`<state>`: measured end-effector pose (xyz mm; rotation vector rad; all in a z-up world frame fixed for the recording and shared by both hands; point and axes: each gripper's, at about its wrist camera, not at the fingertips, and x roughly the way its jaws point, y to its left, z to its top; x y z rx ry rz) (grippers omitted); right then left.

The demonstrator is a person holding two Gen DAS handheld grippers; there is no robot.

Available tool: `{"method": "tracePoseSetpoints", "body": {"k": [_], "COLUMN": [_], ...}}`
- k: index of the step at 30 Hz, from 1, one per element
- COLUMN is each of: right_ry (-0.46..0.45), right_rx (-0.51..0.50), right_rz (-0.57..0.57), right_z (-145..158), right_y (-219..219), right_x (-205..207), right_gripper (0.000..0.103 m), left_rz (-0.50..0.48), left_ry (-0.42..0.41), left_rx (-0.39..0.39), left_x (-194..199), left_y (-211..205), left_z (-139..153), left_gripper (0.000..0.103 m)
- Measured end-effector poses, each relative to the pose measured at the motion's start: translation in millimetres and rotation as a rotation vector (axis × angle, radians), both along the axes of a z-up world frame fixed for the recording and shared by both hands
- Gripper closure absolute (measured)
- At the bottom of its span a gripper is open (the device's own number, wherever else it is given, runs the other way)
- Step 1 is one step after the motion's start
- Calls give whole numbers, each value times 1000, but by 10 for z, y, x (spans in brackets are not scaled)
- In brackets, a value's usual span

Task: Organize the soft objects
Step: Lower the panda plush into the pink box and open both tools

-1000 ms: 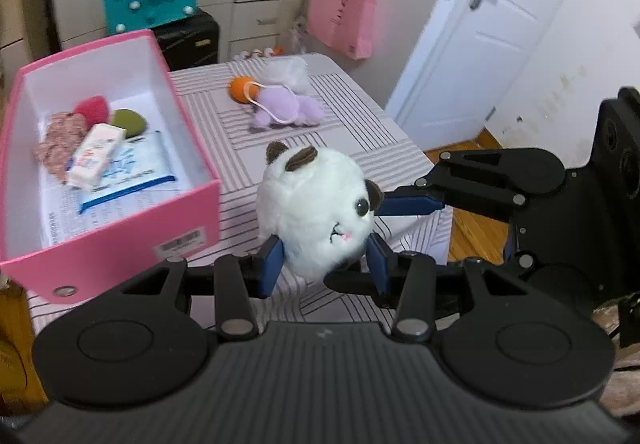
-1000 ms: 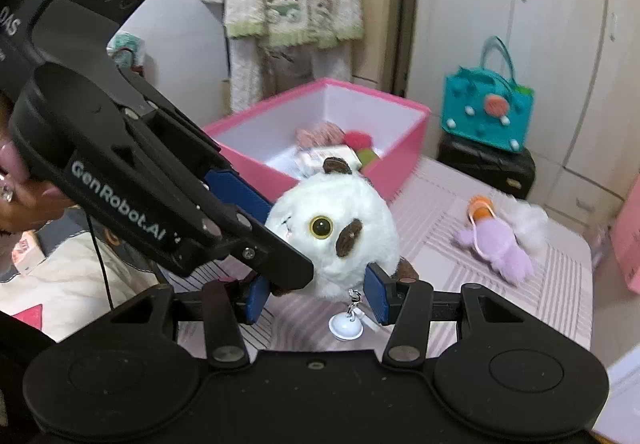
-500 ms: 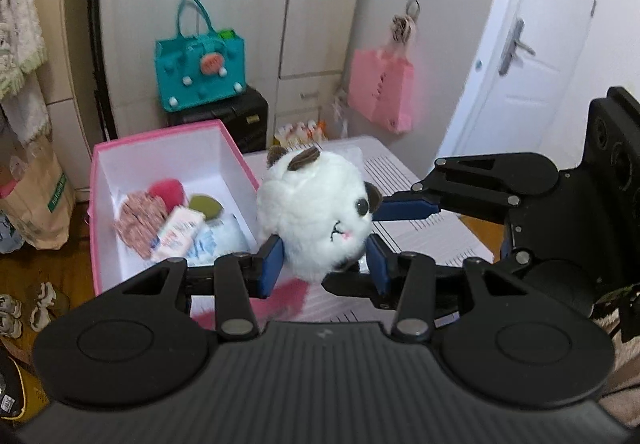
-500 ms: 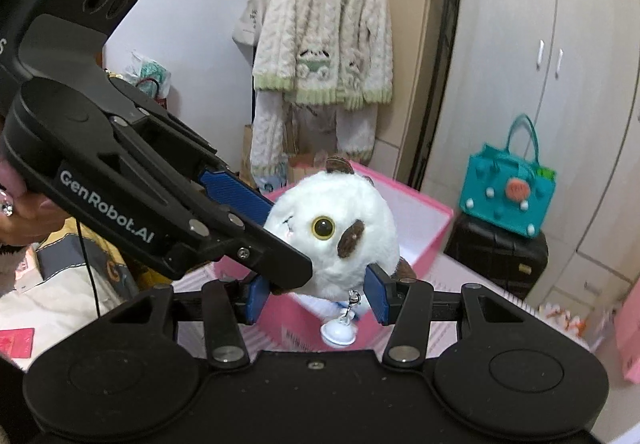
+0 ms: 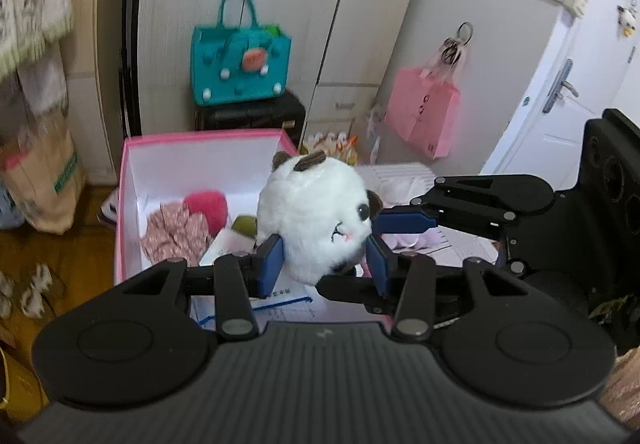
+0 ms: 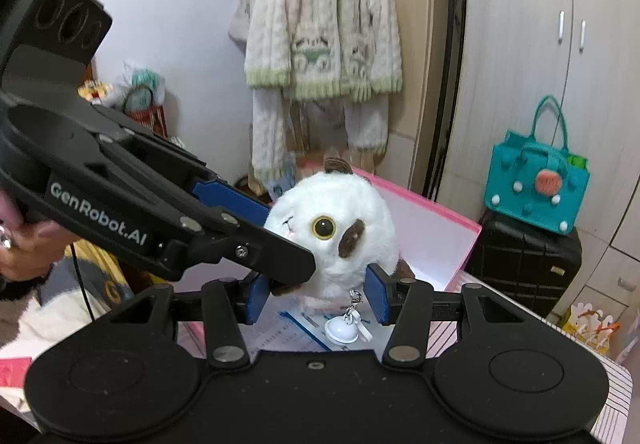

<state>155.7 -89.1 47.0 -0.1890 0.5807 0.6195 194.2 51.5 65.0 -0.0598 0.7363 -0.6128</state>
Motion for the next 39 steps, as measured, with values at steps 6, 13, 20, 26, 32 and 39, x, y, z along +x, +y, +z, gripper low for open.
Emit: {"method": "tracePoseSetpoints", "body": {"k": [6, 13, 20, 26, 32, 39], "right_ry": [6, 36, -22, 6, 20, 87], "right_rx": [-113, -234, -395, -354, -261, -93], "right_rz": [-15, -13, -50, -13, -29, -34], "right_z": [-266, -415, -602, -622, -505, -376], "right_y": [163, 267, 349, 323, 199, 9], "right_x": [188, 398, 549, 577, 464, 195], "right_gripper": [47, 48, 53, 59, 59, 59], "left_rz": [-5, -10, -21, -22, 4, 17], "left_ry": [116, 209, 224, 244, 196, 121], "left_rx": [-35, -59, -67, -51, -15, 32], "left_x": [399, 696, 885, 958, 858, 530], "left_y": [55, 37, 15, -40, 4, 122], "left_z": [-345, -633, -785, -840, -741, -551], "left_gripper": [59, 59, 60, 69, 70, 64]}}
